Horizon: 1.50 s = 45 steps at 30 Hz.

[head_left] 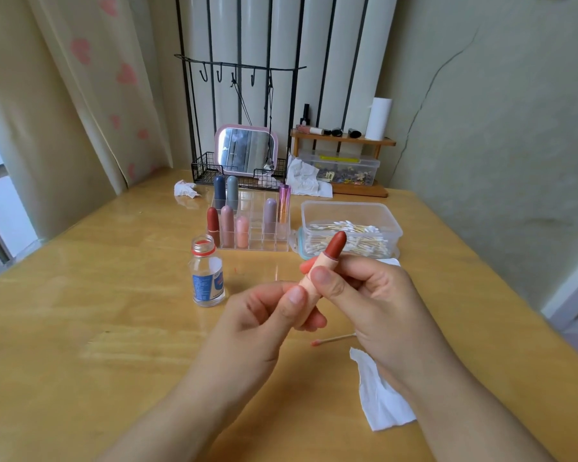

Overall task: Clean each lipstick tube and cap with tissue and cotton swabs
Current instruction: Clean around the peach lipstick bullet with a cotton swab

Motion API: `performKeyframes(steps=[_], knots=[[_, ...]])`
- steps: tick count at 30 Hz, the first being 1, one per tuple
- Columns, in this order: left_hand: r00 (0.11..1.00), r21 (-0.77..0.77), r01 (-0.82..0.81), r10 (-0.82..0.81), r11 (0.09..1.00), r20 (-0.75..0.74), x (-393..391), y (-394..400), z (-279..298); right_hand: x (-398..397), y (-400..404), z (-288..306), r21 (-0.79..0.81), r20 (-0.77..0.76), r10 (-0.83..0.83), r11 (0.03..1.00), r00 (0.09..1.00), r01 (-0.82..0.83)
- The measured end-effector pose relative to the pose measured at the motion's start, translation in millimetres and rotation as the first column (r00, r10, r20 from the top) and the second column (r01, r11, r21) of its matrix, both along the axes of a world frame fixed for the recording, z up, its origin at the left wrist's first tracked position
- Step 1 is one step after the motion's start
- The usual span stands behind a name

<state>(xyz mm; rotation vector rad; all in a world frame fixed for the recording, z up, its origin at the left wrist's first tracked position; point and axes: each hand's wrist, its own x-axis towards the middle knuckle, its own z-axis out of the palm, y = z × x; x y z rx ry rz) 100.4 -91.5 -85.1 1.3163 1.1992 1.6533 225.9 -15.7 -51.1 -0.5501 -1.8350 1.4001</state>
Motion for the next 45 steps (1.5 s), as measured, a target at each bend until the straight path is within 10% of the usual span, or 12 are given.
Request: performKeyframes(steps=[7, 13, 36, 45], knots=[[0.998, 0.032, -0.022, 0.02, 0.999, 0.055, 2, 3, 0, -1, 2, -5, -0.034, -0.01, -0.021, 0.999, 1.0, 0.021], [0.923, 0.003, 0.262, -0.251, 0.965, 0.29, 0, 0, 5, 5, 3, 4, -0.121, -0.119, 0.208, 0.967, 0.971, -0.223], [0.943, -0.014, 0.29, -0.283, 0.957, 0.177, -13, -1, 3, 2, 2, 1, -0.021, 0.003, 0.127, 0.992, 0.992, -0.127], [0.936, -0.127, -0.265, 0.287, 0.956, 0.205, -42, 6, 5, -10, 15, -24, 0.253, 0.374, -0.15, 0.966, 0.915, 0.055]])
